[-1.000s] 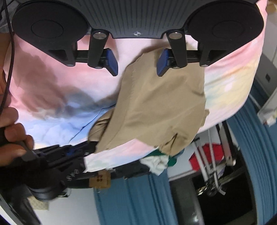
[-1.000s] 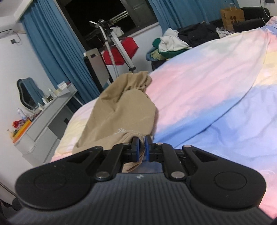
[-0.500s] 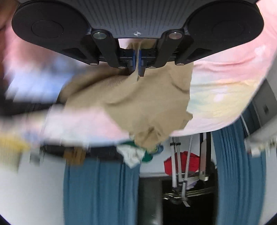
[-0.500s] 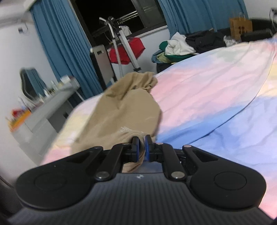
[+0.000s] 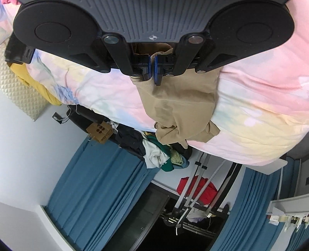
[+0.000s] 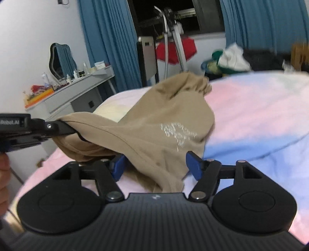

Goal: Fold clothes

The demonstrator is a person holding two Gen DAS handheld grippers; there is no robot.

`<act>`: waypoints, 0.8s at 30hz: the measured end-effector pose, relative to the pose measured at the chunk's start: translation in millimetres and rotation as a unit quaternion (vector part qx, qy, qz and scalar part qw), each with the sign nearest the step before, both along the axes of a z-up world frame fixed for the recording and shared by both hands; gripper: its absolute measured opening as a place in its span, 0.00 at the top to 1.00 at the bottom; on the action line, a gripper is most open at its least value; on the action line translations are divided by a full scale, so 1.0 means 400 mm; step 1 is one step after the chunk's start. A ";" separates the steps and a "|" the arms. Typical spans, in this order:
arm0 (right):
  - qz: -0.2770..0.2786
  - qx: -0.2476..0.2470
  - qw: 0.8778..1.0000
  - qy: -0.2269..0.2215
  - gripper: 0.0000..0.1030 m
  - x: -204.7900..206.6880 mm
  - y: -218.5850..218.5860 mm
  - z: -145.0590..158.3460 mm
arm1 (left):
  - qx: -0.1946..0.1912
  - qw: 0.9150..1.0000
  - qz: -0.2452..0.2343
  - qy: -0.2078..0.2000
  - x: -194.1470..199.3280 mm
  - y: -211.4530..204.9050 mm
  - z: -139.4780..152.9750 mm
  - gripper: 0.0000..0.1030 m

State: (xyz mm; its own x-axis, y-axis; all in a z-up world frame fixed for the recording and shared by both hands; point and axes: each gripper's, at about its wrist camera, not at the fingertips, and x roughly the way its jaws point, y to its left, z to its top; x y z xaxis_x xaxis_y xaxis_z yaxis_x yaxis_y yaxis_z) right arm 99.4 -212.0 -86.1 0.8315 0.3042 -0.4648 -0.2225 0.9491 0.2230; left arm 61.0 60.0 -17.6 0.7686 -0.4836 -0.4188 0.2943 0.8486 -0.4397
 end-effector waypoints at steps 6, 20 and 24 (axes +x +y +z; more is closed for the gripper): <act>-0.085 0.085 0.993 0.004 0.34 0.037 -0.064 -0.025 | 0.031 0.999 0.011 0.004 0.011 -0.034 -0.016 0.96; -0.124 0.105 0.982 0.099 0.56 0.072 -0.093 -0.107 | 0.045 0.997 0.056 -0.006 0.013 -0.037 -0.040 0.96; -0.106 0.087 0.989 0.050 0.89 0.040 -0.068 -0.063 | 0.068 0.995 0.067 0.011 0.024 -0.044 -0.061 0.96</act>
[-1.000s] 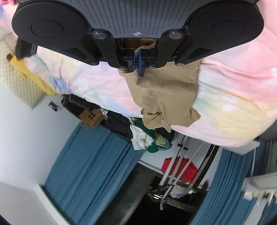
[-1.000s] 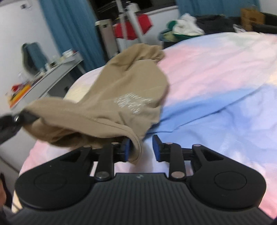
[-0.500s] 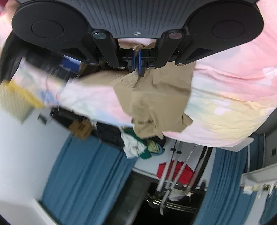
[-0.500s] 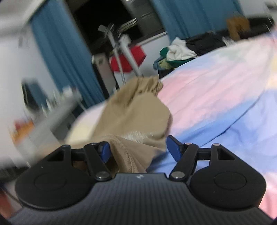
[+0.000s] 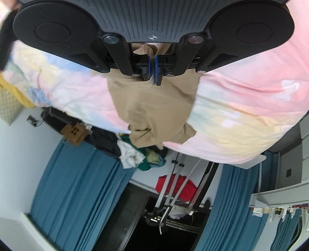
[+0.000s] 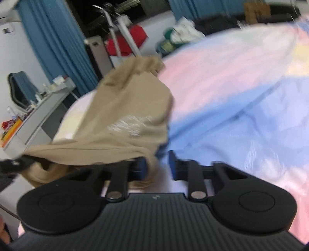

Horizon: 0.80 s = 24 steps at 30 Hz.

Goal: Fold clothes

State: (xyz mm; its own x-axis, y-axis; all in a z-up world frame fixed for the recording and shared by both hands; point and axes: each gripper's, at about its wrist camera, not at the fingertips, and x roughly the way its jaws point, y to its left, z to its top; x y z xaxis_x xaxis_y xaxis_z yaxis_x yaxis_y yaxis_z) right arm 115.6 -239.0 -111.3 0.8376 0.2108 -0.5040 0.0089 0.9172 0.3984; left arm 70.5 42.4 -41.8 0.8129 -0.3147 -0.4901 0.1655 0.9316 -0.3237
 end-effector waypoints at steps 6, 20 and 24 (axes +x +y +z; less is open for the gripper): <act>0.038 0.053 0.990 -0.127 0.90 -0.051 -0.004 0.077 | 0.014 1.000 0.014 0.017 0.001 -0.003 -0.029 0.80; 0.052 0.084 0.977 -0.187 0.90 -0.100 -0.009 0.132 | 0.125 0.983 0.134 0.012 -0.024 -0.137 -0.099 0.34; 0.023 0.009 0.984 -0.178 0.90 -0.099 0.003 0.134 | 0.123 0.971 0.202 0.039 -0.020 -0.109 -0.112 0.34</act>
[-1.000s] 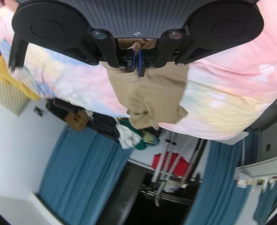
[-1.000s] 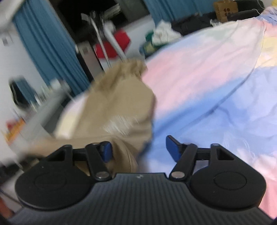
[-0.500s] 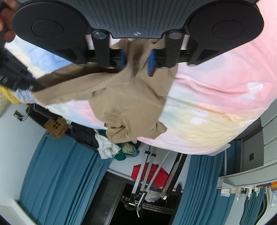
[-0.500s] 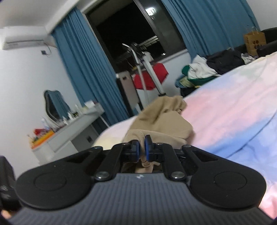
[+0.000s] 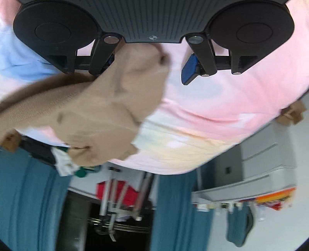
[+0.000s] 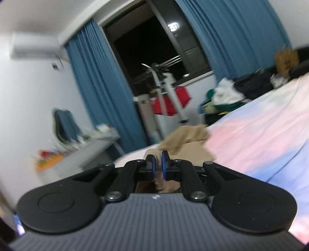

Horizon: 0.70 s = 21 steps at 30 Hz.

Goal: Fold clothes

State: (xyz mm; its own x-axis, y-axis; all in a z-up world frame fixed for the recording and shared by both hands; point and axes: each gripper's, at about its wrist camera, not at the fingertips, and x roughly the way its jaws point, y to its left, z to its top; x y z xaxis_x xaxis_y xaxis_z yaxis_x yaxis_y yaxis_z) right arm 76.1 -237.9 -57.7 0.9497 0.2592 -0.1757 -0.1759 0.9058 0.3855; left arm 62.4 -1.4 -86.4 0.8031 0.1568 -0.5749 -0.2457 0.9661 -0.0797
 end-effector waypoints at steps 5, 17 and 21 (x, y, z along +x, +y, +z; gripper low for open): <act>-0.037 -0.064 0.994 0.084 0.90 0.044 0.016 -0.054 | -0.008 0.999 0.033 -0.031 -0.036 0.035 0.040 0.35; -0.026 -0.107 0.970 0.218 0.68 0.047 0.052 -0.156 | -0.036 0.995 0.035 -0.086 -0.050 0.097 0.129 0.37; -0.036 -0.126 0.970 0.203 0.80 0.030 0.064 -0.137 | -0.067 0.996 0.045 -0.027 -0.020 0.131 0.087 0.37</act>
State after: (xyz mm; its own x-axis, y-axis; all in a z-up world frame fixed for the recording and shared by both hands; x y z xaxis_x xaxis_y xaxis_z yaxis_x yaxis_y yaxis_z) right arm 88.0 -212.2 -112.5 0.8032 0.0951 -0.5881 0.0110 0.9846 0.1743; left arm 54.3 51.2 -51.8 0.8198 0.1538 -0.5517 -0.3224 0.9201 -0.2226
